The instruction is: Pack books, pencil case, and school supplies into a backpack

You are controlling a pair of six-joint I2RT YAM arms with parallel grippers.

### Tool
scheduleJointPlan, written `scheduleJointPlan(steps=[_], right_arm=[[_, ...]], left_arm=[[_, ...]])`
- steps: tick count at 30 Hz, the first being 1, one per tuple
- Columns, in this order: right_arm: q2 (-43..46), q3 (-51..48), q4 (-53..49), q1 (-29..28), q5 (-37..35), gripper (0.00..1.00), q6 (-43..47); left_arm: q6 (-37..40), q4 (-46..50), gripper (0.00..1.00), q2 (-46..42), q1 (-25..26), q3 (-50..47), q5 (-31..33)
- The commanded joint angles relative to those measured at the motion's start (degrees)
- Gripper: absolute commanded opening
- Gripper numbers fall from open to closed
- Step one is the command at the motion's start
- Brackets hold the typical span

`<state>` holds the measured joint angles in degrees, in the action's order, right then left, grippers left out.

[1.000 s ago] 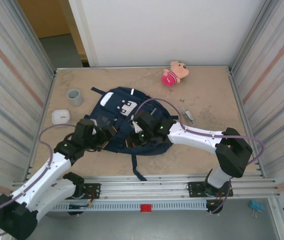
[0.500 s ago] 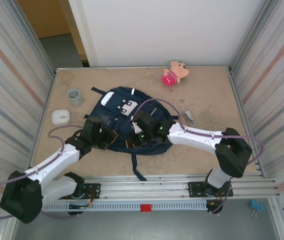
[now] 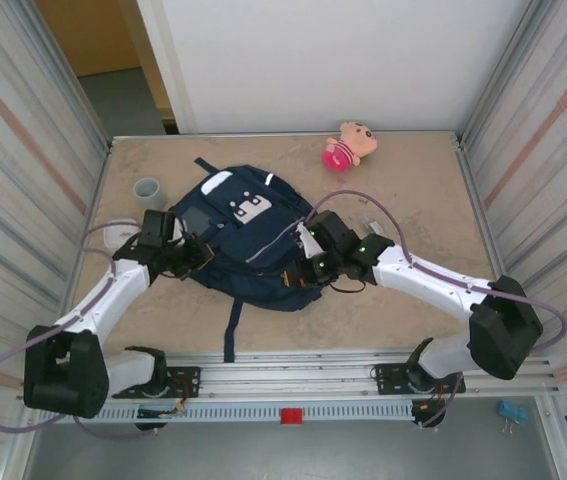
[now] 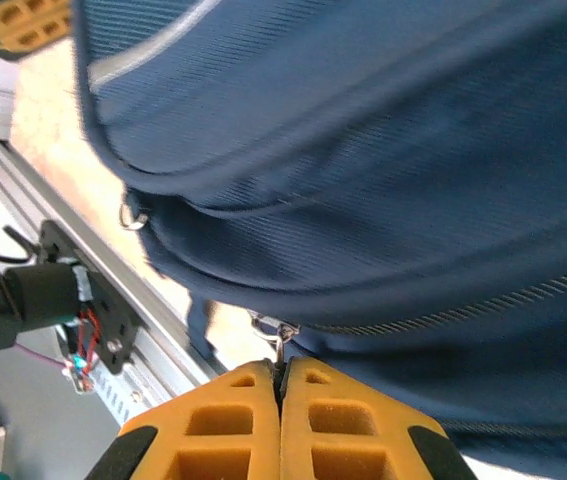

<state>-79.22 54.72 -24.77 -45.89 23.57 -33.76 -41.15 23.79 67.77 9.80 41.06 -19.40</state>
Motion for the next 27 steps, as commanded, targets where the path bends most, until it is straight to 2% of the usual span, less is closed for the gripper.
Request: scheduleJointPlan(steps=[1,3,5,8,11,13,18,24,27], right_arm=[[2.1,-0.1,-1.9,0.2,4.9,0.0,1.9],[2.1,0.1,-1.1,0.3,6.3,0.0,1.8],[2.1,0.5,-0.9,0.3,7.2,0.0,1.9],[2.2,1.4,-0.7,0.6,8.8,0.0,2.3],[2.2,2.1,0.0,0.7,10.3,0.0,2.2],[2.3,2.4,0.4,0.9,10.9,0.0,2.0],[2.9,2.4,0.6,0.8,11.3,0.0,1.6],[3.9,2.1,1.2,1.0,13.3,0.0,1.8],[4.7,1.3,0.0,2.0,12.0,0.0,1.7]], left_arm=[[9.9,-1.6,0.52,-4.5,1.0,2.0,3.2],[16.2,-4.1,0.64,-8.6,3.5,1.3,3.5],[26.2,-6.9,0.69,-12.7,6.3,0.1,1.7],[45.5,-8.9,0.73,-17.8,12.1,-1.3,-5.1],[61.8,-7.7,0.77,-19.3,18.9,-1.5,-5.9],[68.2,-7.3,0.8,-17.8,23.1,-1.1,-3.9],[74.8,-7.8,0.81,-8.8,27.7,1.6,-2.7],[79.3,-8.6,0.57,2.4,31.1,4.9,-2.5],[81.1,-9.0,0.26,3.8,31.2,4.8,-1.1]])
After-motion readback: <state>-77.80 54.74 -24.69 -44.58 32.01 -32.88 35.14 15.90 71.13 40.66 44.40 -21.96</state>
